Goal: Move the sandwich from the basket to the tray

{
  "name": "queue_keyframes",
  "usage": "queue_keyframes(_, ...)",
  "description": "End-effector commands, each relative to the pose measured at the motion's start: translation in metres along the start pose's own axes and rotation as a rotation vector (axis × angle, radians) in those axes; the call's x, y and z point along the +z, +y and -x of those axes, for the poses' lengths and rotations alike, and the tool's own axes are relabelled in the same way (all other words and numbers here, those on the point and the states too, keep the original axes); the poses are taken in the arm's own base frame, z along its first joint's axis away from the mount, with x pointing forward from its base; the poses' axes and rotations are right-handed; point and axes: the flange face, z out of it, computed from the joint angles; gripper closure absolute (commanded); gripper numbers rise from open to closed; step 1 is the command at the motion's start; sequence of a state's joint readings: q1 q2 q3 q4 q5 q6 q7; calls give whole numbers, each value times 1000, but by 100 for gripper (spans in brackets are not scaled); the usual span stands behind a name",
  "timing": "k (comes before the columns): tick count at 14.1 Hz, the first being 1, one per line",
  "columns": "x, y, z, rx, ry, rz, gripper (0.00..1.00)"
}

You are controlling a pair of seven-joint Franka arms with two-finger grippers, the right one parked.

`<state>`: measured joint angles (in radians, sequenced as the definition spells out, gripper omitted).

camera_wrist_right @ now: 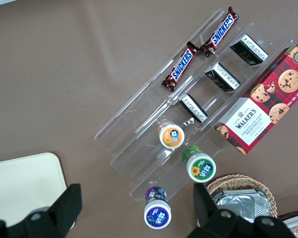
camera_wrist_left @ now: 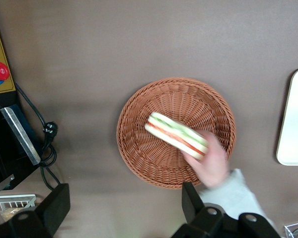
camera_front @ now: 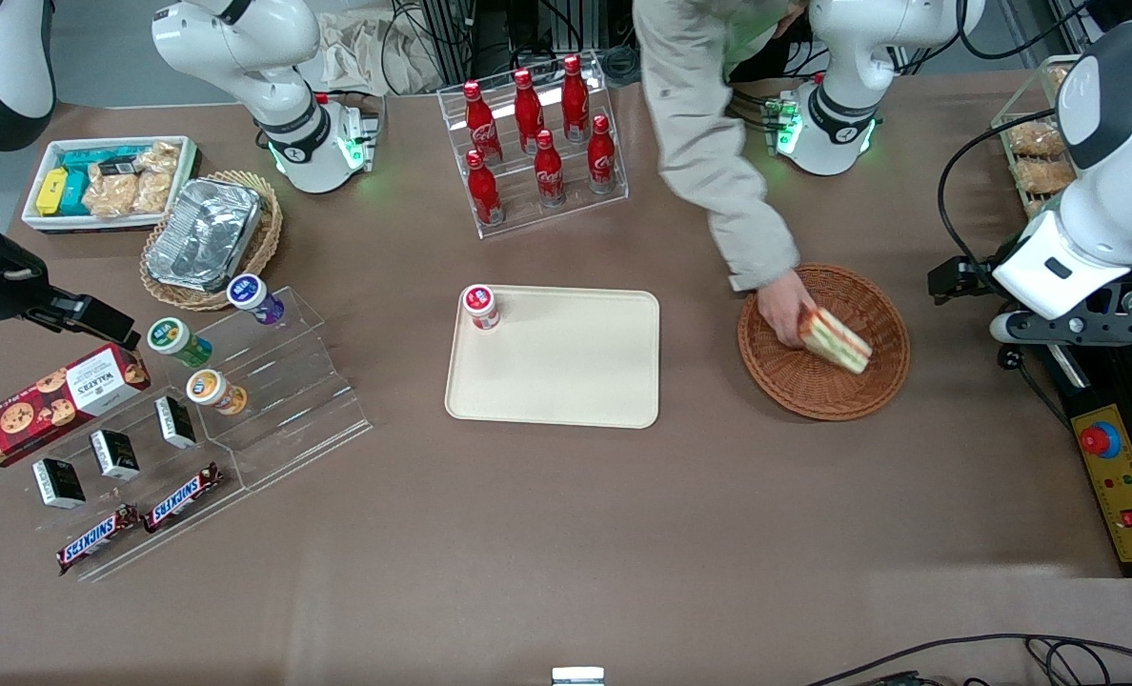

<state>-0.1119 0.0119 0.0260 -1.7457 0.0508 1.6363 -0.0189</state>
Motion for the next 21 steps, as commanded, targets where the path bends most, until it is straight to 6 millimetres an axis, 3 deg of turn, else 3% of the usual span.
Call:
queue_keyframes(1, -4, 1, 0, 0, -3, 9, 0)
queue_keyframes(6, 1, 4, 1, -9, -15, 10, 0)
queue_keyframes(8, 13, 7, 3, -135, -45, 7, 0)
queue_keyframes(11, 44, 13, 7, -171, -96, 26, 0)
queue_keyframes(13, 76, 18, 13, -185, -96, 47, 0)
queue_keyframes(18, 145, 30, 43, -332, 25, 64, 0)
queue_keyframes(21, 173, 47, 44, -485, 50, 52, 0)
